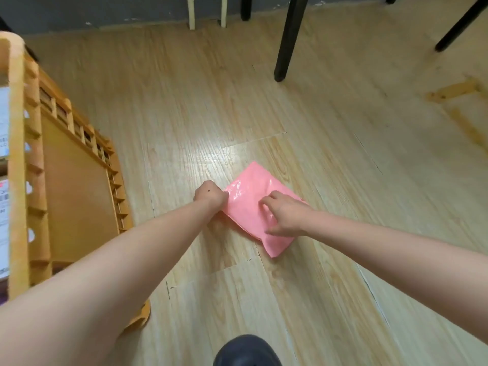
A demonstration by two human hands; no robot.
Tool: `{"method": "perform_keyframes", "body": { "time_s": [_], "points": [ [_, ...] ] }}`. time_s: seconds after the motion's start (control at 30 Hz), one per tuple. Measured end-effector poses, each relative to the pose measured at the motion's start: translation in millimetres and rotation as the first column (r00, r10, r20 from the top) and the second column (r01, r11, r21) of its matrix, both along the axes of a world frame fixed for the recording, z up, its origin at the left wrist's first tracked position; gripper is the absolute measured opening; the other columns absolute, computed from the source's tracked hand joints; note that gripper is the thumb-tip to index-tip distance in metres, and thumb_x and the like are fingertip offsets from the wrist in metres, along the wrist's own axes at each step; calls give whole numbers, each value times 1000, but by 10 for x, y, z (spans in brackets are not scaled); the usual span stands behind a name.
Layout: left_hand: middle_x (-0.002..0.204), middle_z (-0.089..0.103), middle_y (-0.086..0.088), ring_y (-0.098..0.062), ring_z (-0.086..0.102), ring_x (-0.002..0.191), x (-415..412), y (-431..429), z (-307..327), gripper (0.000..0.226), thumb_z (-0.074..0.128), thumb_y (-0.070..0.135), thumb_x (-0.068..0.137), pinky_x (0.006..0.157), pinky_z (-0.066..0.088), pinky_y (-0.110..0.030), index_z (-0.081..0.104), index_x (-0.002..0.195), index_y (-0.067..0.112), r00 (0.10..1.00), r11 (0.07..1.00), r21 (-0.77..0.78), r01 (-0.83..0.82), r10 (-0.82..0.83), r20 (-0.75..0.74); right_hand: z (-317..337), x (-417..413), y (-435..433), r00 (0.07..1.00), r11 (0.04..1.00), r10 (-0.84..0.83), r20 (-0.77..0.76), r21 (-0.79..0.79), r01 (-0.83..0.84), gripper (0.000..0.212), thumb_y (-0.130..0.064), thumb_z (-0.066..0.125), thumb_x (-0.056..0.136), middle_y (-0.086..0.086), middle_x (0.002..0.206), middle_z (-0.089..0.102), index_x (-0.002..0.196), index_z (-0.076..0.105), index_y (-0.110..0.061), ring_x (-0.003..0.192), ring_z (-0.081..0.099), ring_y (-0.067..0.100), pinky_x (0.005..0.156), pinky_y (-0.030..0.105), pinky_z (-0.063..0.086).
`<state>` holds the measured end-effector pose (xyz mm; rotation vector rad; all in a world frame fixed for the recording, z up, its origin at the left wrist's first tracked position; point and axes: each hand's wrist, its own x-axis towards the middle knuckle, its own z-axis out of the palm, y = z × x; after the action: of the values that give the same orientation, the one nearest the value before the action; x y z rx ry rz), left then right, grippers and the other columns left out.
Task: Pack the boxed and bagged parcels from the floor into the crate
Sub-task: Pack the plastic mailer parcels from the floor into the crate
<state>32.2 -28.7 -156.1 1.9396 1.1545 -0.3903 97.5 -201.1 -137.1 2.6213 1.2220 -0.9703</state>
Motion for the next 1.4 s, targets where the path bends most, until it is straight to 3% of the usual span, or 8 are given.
{"method": "perform_keyframes", "body": {
  "time_s": [0.2,0.37,0.5,0.7,0.83,0.97,1.07,1.4],
  "points": [
    [91,56,-10,-21,53,80,45,173,313,34,61,3,78,72,46,-31,54,111,3,975,938,-284,-199,219,41,154,15,136,988,968,-135,78,224,114,95,-78,64,58,0,129,46,130,37,-23,114,50,22,88,43,48],
    [71,51,-1,-13,44,62,-156,356,802,25,54,5,84,74,45,-29,49,107,13,943,880,-366,-302,332,20,425,-111,403,985,947,-170,37,281,153,94,-73,72,52,-2,122,47,123,39,-22,107,52,20,81,40,49],
    [68,53,1,-12,42,64,-434,358,1358,13,52,8,88,85,44,-30,48,99,12,919,861,-379,-340,390,62,763,-352,566,993,945,-114,-6,309,110,76,-58,78,62,2,117,50,117,42,-21,104,53,22,86,43,48],
    [100,62,-7,-17,56,80,-848,413,2300,23,62,12,83,78,51,-33,55,104,11,884,937,-161,-310,347,315,1450,-722,868,979,816,-152,138,576,45,20,-33,65,82,1,100,62,94,53,-21,90,60,22,74,42,52],
    [100,68,-5,-16,58,88,-1299,724,2777,42,62,33,87,88,49,-38,48,122,14,782,930,-118,-349,358,511,1922,-896,1179,963,678,-260,75,724,127,11,-22,63,85,-1,85,63,77,54,-24,76,58,19,52,27,41],
    [120,63,-9,-20,58,101,-1916,1179,2966,41,47,43,93,86,44,-35,53,120,14,687,873,-52,-484,417,595,2382,-1178,1478,948,543,-298,-117,795,269,7,-17,62,85,-3,89,63,90,64,-20,82,61,18,63,29,49],
    [139,49,-11,-30,46,126,-2348,1434,2936,65,53,50,88,108,35,-47,42,139,11,708,836,-35,-547,485,513,2618,-1426,1644,927,488,-274,-256,794,363,9,-16,64,83,-1,93,68,91,67,-19,88,65,18,69,31,54],
    [122,56,-9,-24,52,114,-3341,1730,2631,47,61,41,88,96,41,-37,53,127,16,782,882,-218,-417,471,408,2713,-2331,2310,911,482,-95,-402,782,395,24,-26,70,84,-1,99,67,106,67,-15,89,64,16,68,28,53]
  ]
}}
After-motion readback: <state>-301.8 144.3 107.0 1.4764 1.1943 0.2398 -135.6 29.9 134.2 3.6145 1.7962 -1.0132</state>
